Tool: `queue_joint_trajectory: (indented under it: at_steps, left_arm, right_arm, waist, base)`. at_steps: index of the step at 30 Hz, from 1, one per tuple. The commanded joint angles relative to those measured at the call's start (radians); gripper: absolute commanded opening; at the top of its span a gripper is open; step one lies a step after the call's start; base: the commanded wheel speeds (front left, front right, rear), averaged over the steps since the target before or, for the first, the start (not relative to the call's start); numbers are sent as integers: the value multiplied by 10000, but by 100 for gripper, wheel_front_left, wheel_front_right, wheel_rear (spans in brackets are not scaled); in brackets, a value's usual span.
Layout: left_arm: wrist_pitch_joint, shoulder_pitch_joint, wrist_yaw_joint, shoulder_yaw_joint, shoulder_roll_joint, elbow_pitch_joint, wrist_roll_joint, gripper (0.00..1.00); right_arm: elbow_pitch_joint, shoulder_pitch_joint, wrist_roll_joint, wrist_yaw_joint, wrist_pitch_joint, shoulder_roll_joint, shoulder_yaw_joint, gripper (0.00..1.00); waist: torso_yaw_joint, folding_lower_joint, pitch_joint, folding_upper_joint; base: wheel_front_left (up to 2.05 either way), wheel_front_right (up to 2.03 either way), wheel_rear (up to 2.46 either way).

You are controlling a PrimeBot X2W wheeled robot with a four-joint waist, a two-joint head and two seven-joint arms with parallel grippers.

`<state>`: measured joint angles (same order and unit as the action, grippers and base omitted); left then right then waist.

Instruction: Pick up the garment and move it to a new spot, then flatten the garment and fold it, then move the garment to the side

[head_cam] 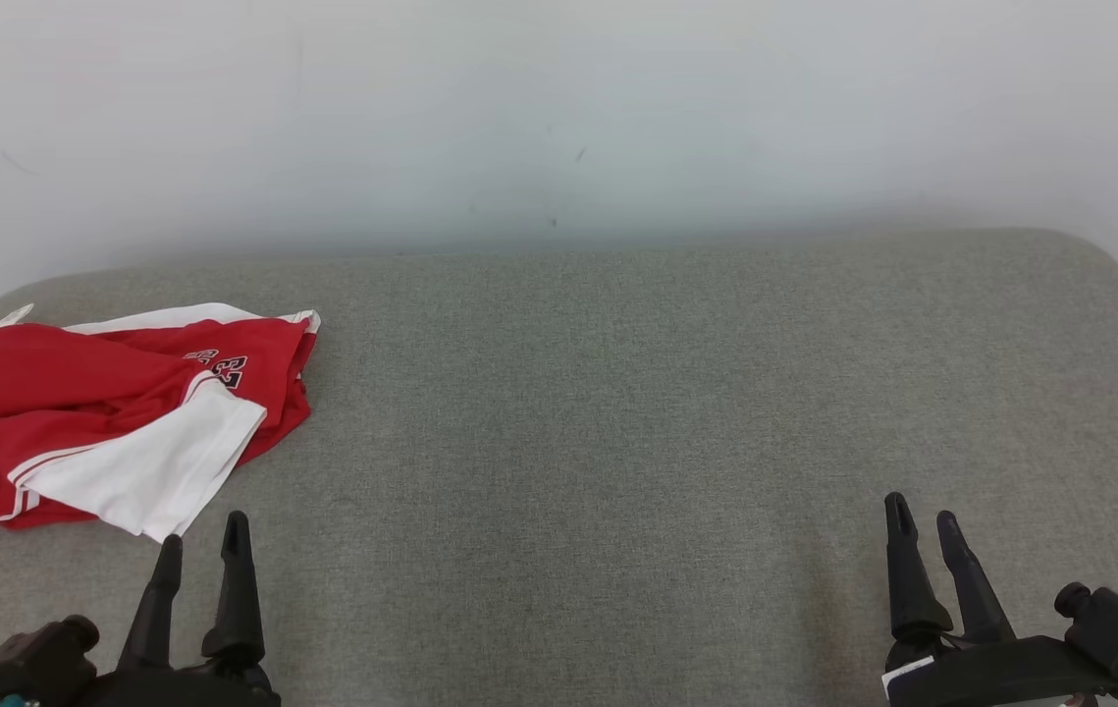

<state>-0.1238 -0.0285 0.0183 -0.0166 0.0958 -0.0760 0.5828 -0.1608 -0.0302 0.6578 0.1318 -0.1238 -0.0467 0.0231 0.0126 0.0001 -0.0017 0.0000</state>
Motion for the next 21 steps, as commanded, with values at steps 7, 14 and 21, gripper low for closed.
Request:
queue_joint_trajectory:
  at_steps: [7, 14, 21]
  left_arm:
    - [-261, 188, -46, 165, 257, 334, -1009, 100]
    - [-442, 274, -65, 310, 296, 482, -1629, 100]
    - [-612, 326, -90, 290, 376, 598, -2208, 100]
  right_arm:
    - [238, 76, -1071, -11, -260, -41, 90, 100]
    - [316, 171, -1826, -13, -442, -43, 131, 100]
    - [379, 246, -2483, -14, -610, -45, 191, 100]
  waist:
    - [10, 0, -12, 0]
    - [39, 0, -26, 0]
    - [76, 0, -67, 0]
  base:
    - [0, 0, 0]
    - [0, 0, 0]
    - [0, 0, 0]
